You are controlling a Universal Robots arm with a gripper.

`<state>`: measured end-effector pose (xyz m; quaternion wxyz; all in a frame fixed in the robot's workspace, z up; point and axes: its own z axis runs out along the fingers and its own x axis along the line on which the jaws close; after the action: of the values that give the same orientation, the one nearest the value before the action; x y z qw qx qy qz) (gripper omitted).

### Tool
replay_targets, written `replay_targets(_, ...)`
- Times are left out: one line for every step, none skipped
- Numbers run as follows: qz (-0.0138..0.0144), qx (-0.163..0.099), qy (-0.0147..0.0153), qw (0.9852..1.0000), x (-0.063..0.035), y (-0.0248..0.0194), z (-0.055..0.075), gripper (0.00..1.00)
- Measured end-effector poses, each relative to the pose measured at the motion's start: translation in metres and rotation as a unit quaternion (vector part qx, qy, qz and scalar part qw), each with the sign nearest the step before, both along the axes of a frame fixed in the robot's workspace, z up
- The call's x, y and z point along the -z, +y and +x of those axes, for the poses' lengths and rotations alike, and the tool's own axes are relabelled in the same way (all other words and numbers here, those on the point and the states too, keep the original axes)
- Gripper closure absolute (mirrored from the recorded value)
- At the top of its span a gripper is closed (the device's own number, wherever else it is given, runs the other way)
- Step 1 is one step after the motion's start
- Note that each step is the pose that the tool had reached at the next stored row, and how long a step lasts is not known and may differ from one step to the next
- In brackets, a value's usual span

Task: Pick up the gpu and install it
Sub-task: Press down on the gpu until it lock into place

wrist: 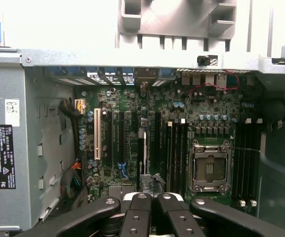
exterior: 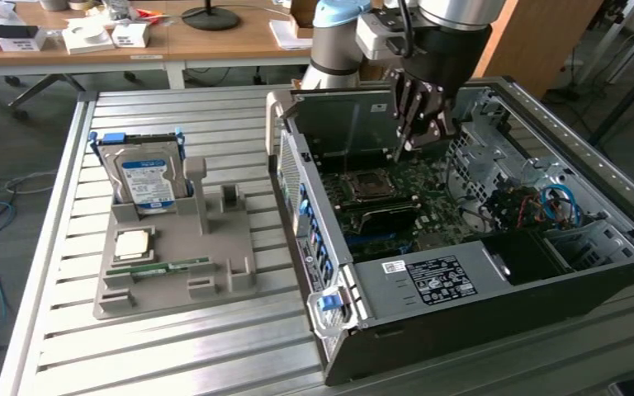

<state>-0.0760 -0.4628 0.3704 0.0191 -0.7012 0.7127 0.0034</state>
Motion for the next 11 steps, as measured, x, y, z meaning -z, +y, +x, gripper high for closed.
replay_targets(-0.0001,0.000,0.0000,1.0000,0.0016,0.0000,0.000,0.89)
replay_targets(0.0000,0.000,0.0000,1.0000,0.0034,0.0000,0.000,0.89)
replay_targets(0.0000,0.000,0.0000,1.0000,0.0051,0.0000,0.000,0.89)
replay_targets(0.0000,0.000,0.0000,1.0000,0.0068,0.0000,0.000,0.89)
replay_targets(0.0000,0.000,0.0000,1.0000,0.0086,0.0000,0.000,0.89)
replay_targets(0.0000,0.000,0.0000,1.0000,0.0100,0.0000,0.000,0.89)
replay_targets(0.0000,0.000,0.0000,1.0000,0.0114,0.0000,0.000,0.89)
replay_targets(0.0000,0.000,0.0000,1.0000,0.0129,0.0000,0.000,0.89)
replay_targets(0.0000,0.000,0.0000,1.0000,0.0144,0.0000,0.000,0.89)
replay_targets(0.0000,0.000,0.0000,1.0000,0.0161,0.0000,0.000,0.89)
replay_targets(0.0000,0.000,0.0000,1.0000,0.0179,0.0000,0.000,0.89)
